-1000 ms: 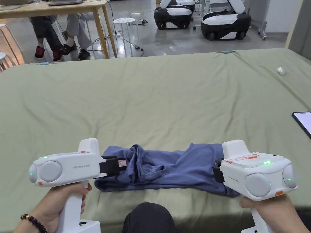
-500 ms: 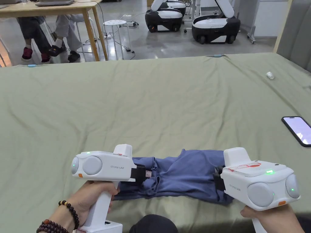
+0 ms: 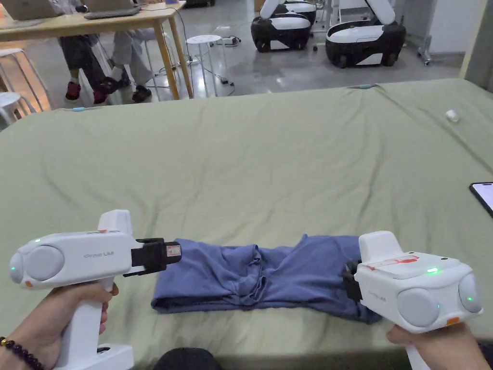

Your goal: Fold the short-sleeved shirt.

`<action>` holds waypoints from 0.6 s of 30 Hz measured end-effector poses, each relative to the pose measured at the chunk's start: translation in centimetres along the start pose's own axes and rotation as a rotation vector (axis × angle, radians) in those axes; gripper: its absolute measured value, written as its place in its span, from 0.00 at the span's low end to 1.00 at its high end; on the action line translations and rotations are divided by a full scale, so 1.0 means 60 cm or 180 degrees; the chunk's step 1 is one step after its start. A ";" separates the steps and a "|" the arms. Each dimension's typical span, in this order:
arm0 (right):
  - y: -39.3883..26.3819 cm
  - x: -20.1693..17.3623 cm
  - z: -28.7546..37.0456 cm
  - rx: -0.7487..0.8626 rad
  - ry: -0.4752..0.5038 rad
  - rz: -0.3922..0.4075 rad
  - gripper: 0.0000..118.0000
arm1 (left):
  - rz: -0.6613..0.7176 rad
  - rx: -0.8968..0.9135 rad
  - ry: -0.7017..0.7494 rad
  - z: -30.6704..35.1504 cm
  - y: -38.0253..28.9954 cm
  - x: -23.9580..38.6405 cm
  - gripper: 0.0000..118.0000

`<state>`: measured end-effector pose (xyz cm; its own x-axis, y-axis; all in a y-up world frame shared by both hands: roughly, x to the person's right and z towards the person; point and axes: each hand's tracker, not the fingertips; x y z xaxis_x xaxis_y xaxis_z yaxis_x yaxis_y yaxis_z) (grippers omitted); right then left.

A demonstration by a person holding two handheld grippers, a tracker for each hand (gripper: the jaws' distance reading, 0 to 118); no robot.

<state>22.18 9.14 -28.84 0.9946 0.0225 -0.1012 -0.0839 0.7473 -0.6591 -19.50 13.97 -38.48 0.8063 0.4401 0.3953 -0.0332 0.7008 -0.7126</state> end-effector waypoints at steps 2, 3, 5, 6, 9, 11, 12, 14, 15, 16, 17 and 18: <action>0.001 -0.003 0.001 0.0024 0.0038 0.0013 0.00 | 0.0052 0.0029 0.0119 0.014 -0.003 -0.016 0.00; 0.001 -0.004 0.001 0.0028 0.0057 0.0012 0.00 | 0.0084 0.0026 0.0151 0.018 -0.005 -0.024 0.00; 0.003 -0.007 0.000 0.0037 0.0079 0.0027 0.00 | 0.0116 -0.0007 0.0149 0.023 -0.018 -0.029 0.00; 0.004 -0.009 -0.001 0.0040 0.0081 0.0030 0.00 | 0.0141 -0.0034 0.0140 0.020 -0.022 -0.033 0.00; 0.006 -0.011 -0.005 0.0036 0.0108 0.0020 0.00 | 0.0260 -0.0055 0.0114 0.008 -0.034 -0.030 0.00; 0.007 -0.012 -0.005 0.0030 0.0118 0.0032 0.00 | 0.0521 0.0008 -0.0010 0.000 -0.034 -0.043 0.10; 0.007 -0.012 -0.003 0.0029 0.0126 0.0044 0.00 | 0.0611 0.0035 -0.0070 -0.009 -0.032 -0.057 0.43; 0.006 -0.007 0.001 0.0018 0.0120 0.0052 0.00 | 0.0692 0.0039 -0.0085 -0.024 -0.032 -0.063 0.97; 0.006 -0.005 0.002 0.0004 0.0095 0.0057 0.00 | 0.0781 0.0166 -0.0124 -0.023 -0.036 -0.065 1.00; 0.005 -0.003 0.003 -0.0007 0.0059 0.0060 0.00 | 0.0783 0.0199 -0.0134 -0.031 -0.036 -0.058 0.93; 0.005 -0.001 0.007 -0.0010 0.0040 0.0059 0.00 | 0.0819 0.0172 -0.0127 -0.043 -0.037 -0.057 0.90; 0.004 0.001 0.008 -0.0018 0.0034 0.0057 0.00 | 0.0860 0.0088 -0.0129 -0.057 -0.037 -0.055 0.90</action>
<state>22.24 9.66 -28.65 0.9923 0.0288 -0.1209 -0.1021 0.7432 -0.6612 -20.06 9.06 -40.20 0.7418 0.6348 0.2162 -0.2604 0.5697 -0.7795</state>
